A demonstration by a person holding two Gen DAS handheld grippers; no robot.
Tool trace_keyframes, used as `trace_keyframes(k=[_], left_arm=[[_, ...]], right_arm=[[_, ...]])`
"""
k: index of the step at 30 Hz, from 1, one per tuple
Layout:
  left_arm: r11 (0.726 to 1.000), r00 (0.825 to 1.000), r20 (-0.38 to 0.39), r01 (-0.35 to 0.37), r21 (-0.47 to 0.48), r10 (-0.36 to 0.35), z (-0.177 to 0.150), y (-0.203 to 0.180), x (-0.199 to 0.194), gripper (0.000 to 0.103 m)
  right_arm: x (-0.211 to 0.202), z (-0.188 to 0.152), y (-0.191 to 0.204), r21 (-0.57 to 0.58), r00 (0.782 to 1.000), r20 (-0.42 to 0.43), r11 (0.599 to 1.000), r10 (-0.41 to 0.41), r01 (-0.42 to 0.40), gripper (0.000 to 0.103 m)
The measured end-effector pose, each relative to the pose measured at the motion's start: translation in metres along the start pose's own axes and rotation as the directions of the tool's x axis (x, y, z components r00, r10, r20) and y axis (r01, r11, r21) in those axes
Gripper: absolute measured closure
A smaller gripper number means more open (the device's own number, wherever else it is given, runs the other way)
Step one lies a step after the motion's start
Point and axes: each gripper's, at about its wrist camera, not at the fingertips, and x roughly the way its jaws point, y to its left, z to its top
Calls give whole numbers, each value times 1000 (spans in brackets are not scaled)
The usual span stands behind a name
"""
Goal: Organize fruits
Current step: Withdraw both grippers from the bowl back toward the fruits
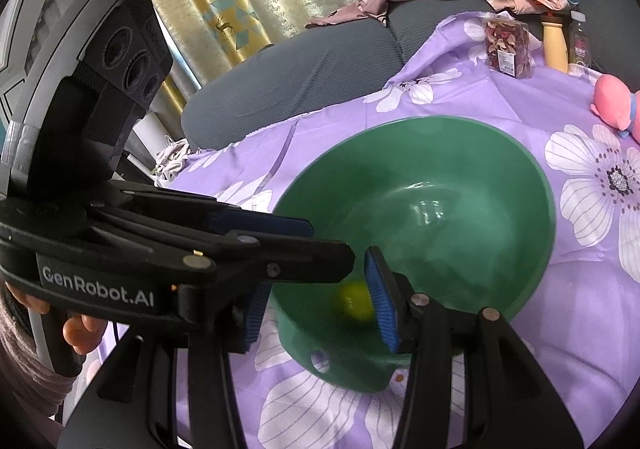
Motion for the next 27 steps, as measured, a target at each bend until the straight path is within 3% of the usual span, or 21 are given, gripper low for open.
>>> trace_keyframes(k=[5,14,17,24,27], left_arm=[[999,999,19,-36,-31,36,-1,8,-8,42],[995,995,77,-64,-82,70,-17,22,-40,25],[992,992,102,-59,-107,70,-27,29,-52,13],[979,985,154,-53,-196,84,-59,54,-80,7],[972,982,184,7,-236,38,-80,66,-91,7]], right_arm=[[-4,-2,-2,13,1000,13,1000,-9,9,47],[-17,-8,4,27,999,34,999,-25,24,38],[-21,-10,13,13,999,38,999,-30,30,33],[-25,-19,42,-51,1000,15,999,-19,20,31],[-23,-22,54,-73,1000,-2,997,-7,7,31]])
